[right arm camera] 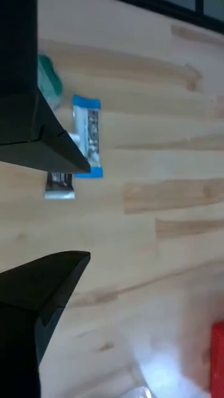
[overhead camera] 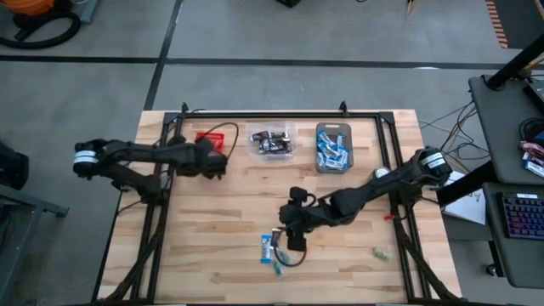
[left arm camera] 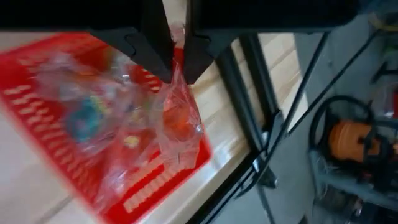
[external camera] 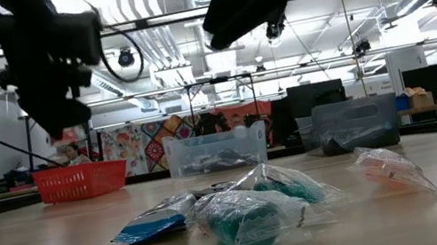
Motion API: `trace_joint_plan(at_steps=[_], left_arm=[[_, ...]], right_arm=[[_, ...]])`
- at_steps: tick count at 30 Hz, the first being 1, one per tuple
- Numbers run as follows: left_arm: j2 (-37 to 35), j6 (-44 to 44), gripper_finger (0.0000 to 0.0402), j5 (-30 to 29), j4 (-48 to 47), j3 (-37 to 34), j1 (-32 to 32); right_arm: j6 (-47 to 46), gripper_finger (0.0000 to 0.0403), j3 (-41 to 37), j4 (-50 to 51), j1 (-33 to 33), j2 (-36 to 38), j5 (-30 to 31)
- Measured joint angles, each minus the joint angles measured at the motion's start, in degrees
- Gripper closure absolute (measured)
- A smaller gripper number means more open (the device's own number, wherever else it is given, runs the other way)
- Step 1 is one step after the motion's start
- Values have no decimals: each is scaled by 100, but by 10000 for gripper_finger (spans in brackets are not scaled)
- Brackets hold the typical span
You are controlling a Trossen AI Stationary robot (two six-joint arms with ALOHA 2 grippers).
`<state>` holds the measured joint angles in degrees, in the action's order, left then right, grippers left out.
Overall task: Sort candy
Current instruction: Put the red candy into the red bin, then put the orange candy into the red bin
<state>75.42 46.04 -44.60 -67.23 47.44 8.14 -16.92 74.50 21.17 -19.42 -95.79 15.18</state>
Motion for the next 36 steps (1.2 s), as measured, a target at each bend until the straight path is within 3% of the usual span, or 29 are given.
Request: trace_joint_plan(at_steps=[6, 15, 18, 23, 26, 31, 36], left_arm=[[120, -811, 330, 17, 195, -46, 494], [61, -951, 260, 165, 234, -43, 22], [61, -802, 254, 531, 446, -35, -514], [61, -682, 256, 637, 1128, -35, -1882], [61, -1122, 259, 660, 1715, -35, -2801], [61, -1730, 260, 417, 2652, -35, -4184], [57, -1788, 260, -211, 3163, -33, -4924]], right_arm=[[-306, 200, -1, 49, -251, 0, 9], [-982, 200, -7, 419, -430, 0, -3], [-1497, 200, -7, 692, -465, 0, -20], [-2167, 200, -7, 1253, -578, 2, -95], [-1520, 200, -7, 1630, -798, 2, -422], [-810, 200, -7, 1864, -1188, -170, -468], [-573, 200, -7, 1645, -1286, -568, -467]])
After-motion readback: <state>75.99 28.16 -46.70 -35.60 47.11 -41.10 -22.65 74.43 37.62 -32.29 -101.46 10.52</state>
